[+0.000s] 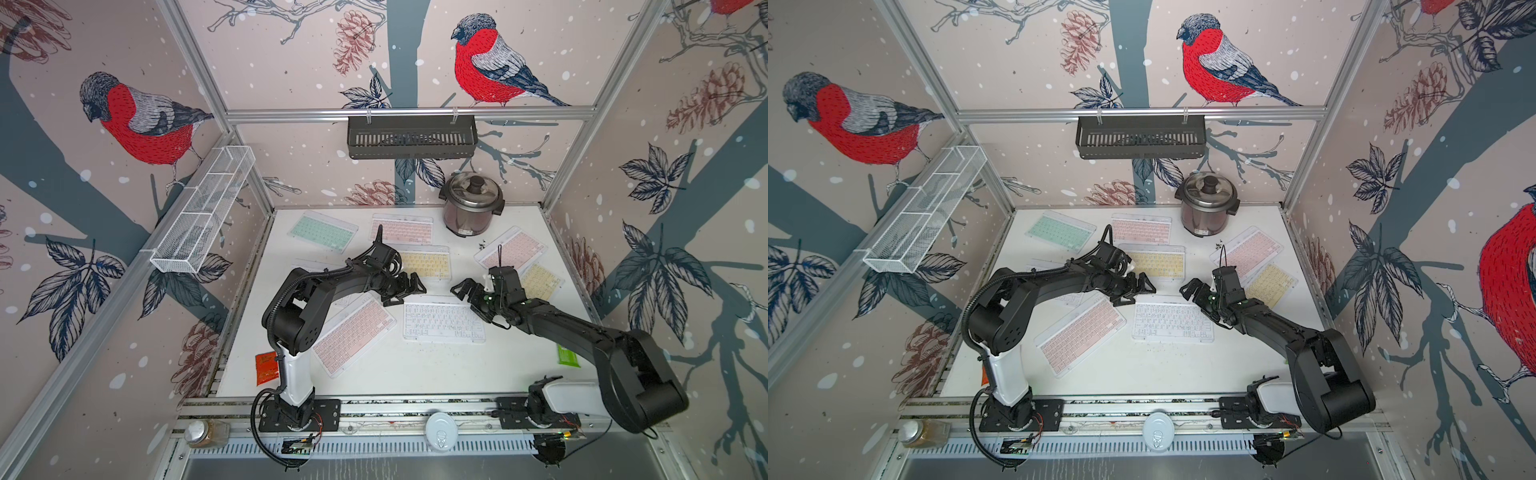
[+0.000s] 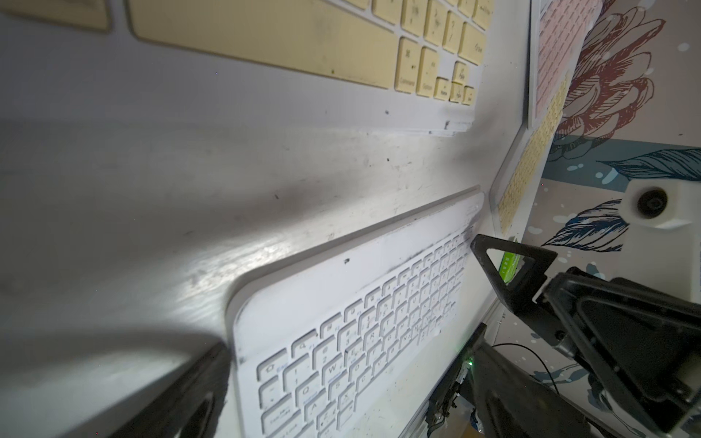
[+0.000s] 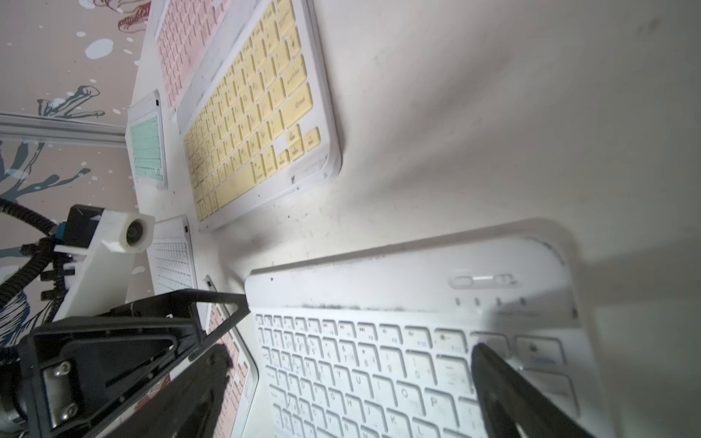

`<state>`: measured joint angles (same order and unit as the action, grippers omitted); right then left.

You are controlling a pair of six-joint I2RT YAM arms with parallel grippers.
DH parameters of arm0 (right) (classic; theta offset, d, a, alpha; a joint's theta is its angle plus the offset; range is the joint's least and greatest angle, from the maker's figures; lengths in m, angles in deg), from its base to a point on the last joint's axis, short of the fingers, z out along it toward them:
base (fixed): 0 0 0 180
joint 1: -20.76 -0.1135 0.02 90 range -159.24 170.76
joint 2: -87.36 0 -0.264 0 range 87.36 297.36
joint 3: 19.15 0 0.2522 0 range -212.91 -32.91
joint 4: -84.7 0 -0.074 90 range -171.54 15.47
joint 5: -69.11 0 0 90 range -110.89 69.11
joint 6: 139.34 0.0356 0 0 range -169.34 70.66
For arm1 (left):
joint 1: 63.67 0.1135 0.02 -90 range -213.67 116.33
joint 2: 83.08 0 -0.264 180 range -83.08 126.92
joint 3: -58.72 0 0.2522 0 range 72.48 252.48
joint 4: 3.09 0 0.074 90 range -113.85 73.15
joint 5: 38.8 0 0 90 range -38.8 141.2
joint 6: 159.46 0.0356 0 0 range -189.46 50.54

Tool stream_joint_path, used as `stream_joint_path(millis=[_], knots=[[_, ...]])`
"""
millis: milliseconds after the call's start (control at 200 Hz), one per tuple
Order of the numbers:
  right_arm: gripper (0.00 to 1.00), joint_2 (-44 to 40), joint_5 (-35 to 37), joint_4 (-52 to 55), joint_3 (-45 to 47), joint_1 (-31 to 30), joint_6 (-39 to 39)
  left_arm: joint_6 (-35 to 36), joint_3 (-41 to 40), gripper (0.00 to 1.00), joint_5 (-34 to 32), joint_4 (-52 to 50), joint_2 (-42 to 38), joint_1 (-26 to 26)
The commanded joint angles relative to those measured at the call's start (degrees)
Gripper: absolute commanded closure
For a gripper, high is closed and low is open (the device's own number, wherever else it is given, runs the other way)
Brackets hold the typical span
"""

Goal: Stack the numeric keypads
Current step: Move the numeric keypad to the center of the board.

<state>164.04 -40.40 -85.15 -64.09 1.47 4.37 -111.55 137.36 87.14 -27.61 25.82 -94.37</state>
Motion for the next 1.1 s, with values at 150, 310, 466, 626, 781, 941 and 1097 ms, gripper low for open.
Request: stream_joint_path(millis=[150,310,466,626,781,941,1097], knots=[[0.00,-1.2,-0.9,3.1,0.4,5.6,-10.1,1.6,-3.1,0.02,-3.1,-3.1,-2.0,2.5],[0.00,-0.7,-1.2,3.9,-0.2,8.3,-15.0,1.5,-4.0,0.01,-3.1,-2.4,-2.2,2.5],[0.00,1.7,-2.5,1.7,0.4,8.6,-16.1,0.7,-3.5,0.02,-2.7,-1.3,-1.6,2.5],[0.00,2.5,-4.9,-2.4,1.7,8.7,-15.8,0.4,-3.5,0.02,-1.5,-0.1,-1.1,2.4],[0.00,1.8,-6.9,-6.8,3.7,8.7,-14.6,0.1,-3.7,0.01,-1.2,0.4,-0.9,2.0],[0.00,1.7,-8.3,-9.0,4.3,8.9,-13.7,-0.3,-3.5,0.01,-1.0,1.0,-0.4,1.3],[0.00,1.8,-9.0,-10.7,5.0,9.5,-13.9,-0.2,-3.5,0.02,-1.3,0.9,-0.1,1.2]])
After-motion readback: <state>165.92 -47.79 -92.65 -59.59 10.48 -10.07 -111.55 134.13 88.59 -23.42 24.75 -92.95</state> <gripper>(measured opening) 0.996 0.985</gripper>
